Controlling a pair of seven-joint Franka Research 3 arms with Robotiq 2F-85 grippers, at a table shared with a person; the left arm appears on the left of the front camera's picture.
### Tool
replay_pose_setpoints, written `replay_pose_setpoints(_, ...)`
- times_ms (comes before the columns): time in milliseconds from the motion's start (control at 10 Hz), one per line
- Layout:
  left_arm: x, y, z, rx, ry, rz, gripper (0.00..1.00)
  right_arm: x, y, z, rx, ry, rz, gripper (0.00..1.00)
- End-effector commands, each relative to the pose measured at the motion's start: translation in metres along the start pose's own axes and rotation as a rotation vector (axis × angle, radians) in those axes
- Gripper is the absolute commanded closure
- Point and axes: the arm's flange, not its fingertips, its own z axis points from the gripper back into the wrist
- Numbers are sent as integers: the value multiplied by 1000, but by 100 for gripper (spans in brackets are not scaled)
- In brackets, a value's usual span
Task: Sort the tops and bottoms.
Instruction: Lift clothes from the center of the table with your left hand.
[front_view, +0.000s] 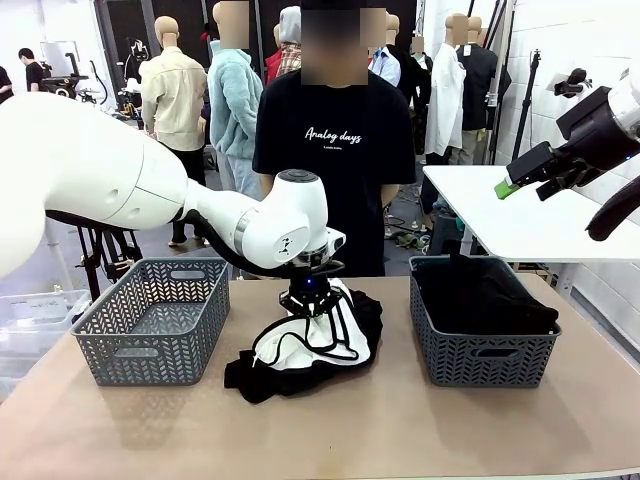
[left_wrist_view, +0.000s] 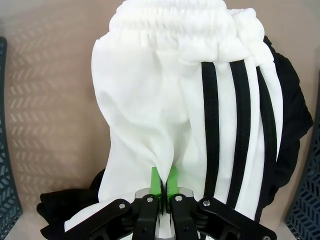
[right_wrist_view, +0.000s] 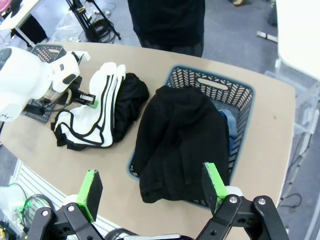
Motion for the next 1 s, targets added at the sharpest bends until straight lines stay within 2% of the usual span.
replay_pose_setpoints(0,-4,6,3,-13,-33,15,100,-1,0,-1,4,5,-2,0)
replay_pose_setpoints(200,-8,4,25,-10,-68,16,100,-1,0,-1,4,5,-2,0)
replay_pose_setpoints(500,-19,4,90,-49,-201,8,100,-1,0,-1,4,5,-2,0)
replay_pose_setpoints(900,-31,9,151,-109,-363,10,100,-1,0,-1,4,5,-2,0)
